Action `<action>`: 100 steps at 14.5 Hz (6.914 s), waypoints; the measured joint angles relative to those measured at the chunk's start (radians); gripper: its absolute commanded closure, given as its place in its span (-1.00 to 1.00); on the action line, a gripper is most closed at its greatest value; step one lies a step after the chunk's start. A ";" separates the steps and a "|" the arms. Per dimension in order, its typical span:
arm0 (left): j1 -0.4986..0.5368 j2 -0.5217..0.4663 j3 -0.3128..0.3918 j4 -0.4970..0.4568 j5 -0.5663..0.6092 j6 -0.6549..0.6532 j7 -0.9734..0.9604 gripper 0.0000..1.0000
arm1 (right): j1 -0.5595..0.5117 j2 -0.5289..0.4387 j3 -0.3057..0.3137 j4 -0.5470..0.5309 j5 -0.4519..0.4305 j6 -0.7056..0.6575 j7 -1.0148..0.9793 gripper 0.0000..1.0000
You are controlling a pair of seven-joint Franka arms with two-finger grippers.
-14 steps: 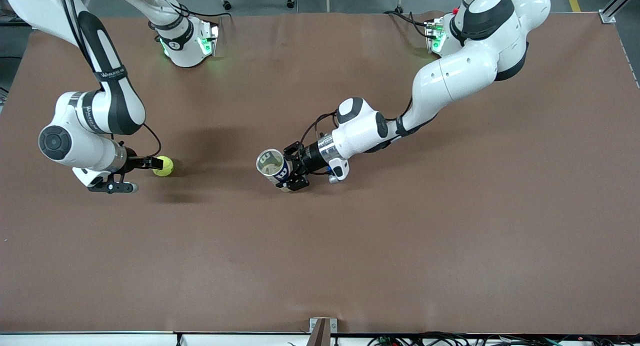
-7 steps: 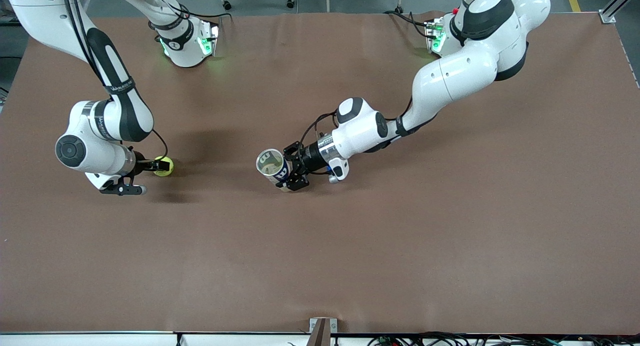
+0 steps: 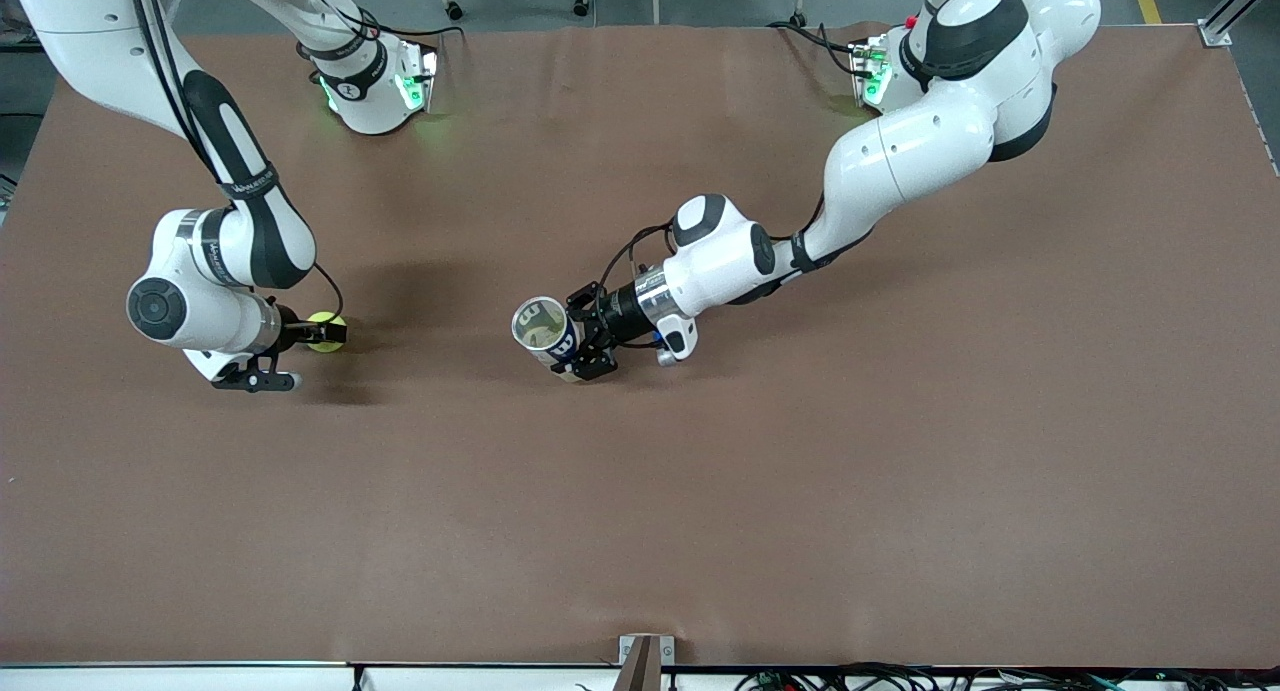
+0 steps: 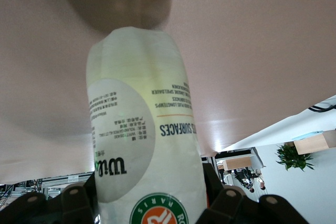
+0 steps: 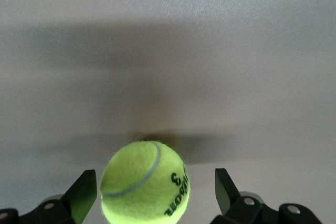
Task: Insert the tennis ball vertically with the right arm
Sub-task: 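Grasp the second tennis ball with the right gripper and lift it, then drop the second ball into the can and open the right gripper, then withdraw the right gripper while the left gripper sets the can upright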
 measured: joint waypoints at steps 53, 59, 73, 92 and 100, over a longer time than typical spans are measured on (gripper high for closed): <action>0.012 0.018 0.012 -0.026 0.000 0.008 0.000 -0.48 | 0.593 0.090 0.019 0.699 0.140 -0.421 0.717 -1.00; 0.049 0.018 -0.003 -0.059 0.006 0.010 0.000 -0.48 | 0.576 0.033 0.003 0.740 0.139 -0.564 0.717 -1.00; 0.178 0.017 -0.047 -0.185 0.100 0.010 0.001 -1.00 | 0.215 -0.431 -0.009 0.543 0.080 -0.867 0.301 -1.00; 0.229 0.017 -0.046 -0.259 0.136 0.010 0.006 -1.00 | 0.006 -0.390 -0.004 0.633 0.058 -0.702 0.099 -1.00; 0.263 0.008 -0.047 -0.266 0.143 -0.001 0.018 -1.00 | 0.002 -0.390 -0.005 0.674 0.058 -0.699 0.100 -1.00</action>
